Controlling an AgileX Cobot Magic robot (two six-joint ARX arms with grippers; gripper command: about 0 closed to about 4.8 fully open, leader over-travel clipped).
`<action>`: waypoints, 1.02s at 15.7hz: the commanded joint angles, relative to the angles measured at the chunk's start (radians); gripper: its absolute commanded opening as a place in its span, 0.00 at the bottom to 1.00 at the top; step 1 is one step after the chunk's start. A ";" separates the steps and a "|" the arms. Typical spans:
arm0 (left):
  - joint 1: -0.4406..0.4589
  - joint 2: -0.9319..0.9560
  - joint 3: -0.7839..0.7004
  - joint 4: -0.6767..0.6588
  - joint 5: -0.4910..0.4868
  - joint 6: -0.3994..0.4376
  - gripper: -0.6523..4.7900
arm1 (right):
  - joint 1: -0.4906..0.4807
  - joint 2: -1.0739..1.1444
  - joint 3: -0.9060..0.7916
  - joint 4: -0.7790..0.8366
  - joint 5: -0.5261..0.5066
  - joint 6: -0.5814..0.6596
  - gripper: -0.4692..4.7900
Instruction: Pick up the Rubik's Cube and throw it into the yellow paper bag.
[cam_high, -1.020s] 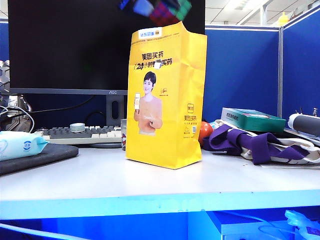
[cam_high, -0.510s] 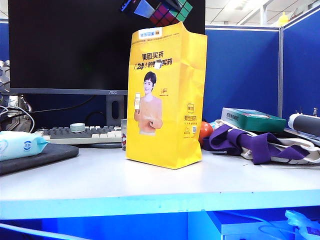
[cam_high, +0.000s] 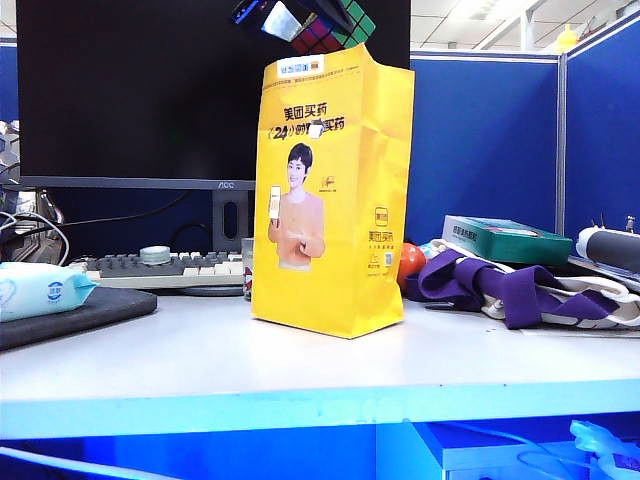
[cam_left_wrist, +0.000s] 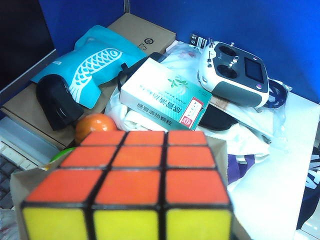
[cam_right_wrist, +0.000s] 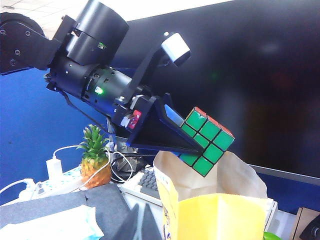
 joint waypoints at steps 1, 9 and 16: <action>0.000 -0.009 0.005 0.026 0.013 -0.002 1.00 | 0.000 -0.002 0.006 0.017 -0.017 -0.001 0.09; 0.000 -0.137 0.011 -0.029 -0.014 0.008 1.00 | 0.000 0.002 0.006 0.007 -0.039 -0.001 0.09; 0.000 -0.717 -0.161 -0.340 -0.358 0.142 1.00 | 0.000 -0.026 0.006 0.060 -0.039 -0.001 0.09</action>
